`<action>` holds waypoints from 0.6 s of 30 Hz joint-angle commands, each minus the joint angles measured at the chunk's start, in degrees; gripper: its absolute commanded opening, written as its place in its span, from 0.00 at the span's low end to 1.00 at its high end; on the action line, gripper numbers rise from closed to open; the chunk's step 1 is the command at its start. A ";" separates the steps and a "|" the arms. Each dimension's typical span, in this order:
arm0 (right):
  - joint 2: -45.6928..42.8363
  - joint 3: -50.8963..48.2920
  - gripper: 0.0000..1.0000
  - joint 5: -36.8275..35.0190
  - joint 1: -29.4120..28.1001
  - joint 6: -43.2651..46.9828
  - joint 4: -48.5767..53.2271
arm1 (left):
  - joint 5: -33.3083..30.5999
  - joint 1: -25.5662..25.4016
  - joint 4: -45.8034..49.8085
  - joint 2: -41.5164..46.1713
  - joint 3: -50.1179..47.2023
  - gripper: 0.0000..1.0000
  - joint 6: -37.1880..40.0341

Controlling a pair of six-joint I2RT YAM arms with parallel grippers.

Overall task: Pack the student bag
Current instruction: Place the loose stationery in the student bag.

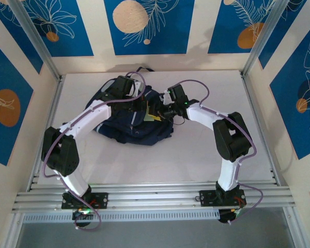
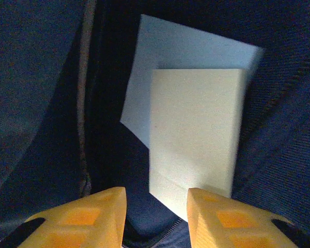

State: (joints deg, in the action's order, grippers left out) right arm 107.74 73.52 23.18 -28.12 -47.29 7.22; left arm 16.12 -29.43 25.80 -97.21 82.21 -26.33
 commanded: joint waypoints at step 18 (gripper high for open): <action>-4.66 -2.03 0.40 1.10 -0.23 2.14 -2.16 | 5.23 -0.88 -5.80 3.15 -0.83 0.00 -1.69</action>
State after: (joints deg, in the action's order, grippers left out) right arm 108.31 73.73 23.94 -29.47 -47.48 5.10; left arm 16.53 -29.17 24.10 -96.79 81.06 -28.18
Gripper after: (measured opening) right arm 0.401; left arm 0.048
